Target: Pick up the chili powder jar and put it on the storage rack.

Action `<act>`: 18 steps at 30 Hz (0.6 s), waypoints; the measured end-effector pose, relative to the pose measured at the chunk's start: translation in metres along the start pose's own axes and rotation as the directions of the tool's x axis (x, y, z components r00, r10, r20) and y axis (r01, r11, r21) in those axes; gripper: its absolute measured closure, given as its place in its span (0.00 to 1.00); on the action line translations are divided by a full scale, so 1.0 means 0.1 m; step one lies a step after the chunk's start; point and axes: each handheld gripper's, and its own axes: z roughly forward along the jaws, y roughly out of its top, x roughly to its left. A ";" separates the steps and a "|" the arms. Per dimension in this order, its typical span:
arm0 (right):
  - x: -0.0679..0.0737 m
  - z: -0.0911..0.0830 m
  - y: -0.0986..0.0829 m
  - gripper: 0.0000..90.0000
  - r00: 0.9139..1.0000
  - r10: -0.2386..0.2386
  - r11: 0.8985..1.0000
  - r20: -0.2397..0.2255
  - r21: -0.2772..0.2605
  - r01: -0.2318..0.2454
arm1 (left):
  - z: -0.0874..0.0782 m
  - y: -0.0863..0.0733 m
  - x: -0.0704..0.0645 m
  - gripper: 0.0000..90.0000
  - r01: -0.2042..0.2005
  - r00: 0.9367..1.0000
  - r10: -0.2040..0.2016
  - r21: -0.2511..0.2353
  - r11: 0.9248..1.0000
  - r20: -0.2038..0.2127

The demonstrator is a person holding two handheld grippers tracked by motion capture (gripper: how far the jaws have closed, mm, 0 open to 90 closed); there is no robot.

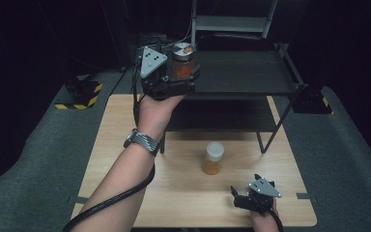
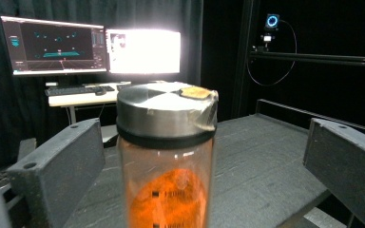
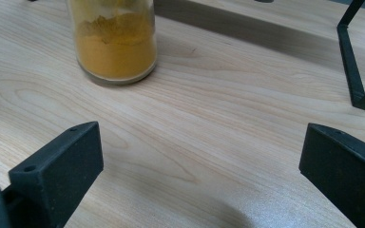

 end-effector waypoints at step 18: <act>0.01 0.00 0.00 0.00 1.000 -0.007 1.000 0.004 0.002 0.007 | -0.30 -0.19 0.01 0.00 -0.017 1.000 0.016 0.051 0.999 0.013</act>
